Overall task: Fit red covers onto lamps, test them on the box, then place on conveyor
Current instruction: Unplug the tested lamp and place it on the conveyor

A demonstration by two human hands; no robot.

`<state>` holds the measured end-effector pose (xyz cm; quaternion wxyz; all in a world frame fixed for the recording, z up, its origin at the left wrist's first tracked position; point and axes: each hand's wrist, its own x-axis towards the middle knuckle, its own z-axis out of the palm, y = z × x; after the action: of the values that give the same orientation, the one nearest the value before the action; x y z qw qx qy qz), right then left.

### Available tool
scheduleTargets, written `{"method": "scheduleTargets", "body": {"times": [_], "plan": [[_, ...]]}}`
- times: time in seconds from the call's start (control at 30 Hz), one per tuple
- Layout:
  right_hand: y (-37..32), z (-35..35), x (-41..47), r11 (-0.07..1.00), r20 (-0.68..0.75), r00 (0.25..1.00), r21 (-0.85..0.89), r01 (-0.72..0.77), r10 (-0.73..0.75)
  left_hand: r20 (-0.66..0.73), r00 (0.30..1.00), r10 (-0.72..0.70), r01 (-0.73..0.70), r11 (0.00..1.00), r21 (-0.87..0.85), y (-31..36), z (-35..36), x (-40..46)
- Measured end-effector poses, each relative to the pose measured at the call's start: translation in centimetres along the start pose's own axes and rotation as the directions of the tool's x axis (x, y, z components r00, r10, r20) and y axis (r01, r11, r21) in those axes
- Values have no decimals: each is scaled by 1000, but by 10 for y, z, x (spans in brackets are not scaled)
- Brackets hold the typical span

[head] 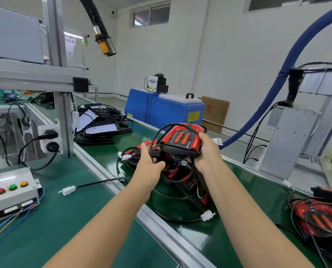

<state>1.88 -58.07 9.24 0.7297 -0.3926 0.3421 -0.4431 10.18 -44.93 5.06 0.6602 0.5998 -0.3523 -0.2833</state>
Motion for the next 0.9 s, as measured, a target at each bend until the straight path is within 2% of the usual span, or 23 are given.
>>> {"method": "scheduleTargets", "body": {"times": [0.07,0.1,0.17,0.2,0.27,0.37,0.43,0.6,0.7,0.8,0.9], "plan": [[-3,3,8,999,-38,999,-34,-3,2,-32,994,101,-92,971,219,-4,2,3],[-4,4,12,999,-53,999,-48,-10,8,-36,985,171,-145,915,377,-7,4,3],[-3,7,17,997,-73,997,-78,-28,22,-4,960,279,-200,698,687,-12,9,6],[-3,8,19,995,-77,997,-94,-38,30,22,951,309,-210,592,778,-15,11,7],[0,9,22,993,-79,996,-110,-51,42,87,937,339,-243,452,858,-21,17,9],[3,8,27,991,-85,996,-126,-49,38,185,920,346,-309,349,885,-26,23,17],[2,7,30,990,-92,995,-132,-50,38,221,911,347,-336,318,887,-26,26,24],[-5,8,34,972,-113,988,-201,-123,102,241,909,340,-370,395,841,-25,33,33],[-9,7,34,944,-114,986,-291,-154,126,237,909,342,-365,384,848,-28,34,34],[-5,0,38,918,-148,986,-374,-128,77,243,906,347,-367,355,860,-30,32,36],[4,-12,42,917,-206,977,-399,-25,-63,263,910,319,-360,299,884,-32,33,37]]}}
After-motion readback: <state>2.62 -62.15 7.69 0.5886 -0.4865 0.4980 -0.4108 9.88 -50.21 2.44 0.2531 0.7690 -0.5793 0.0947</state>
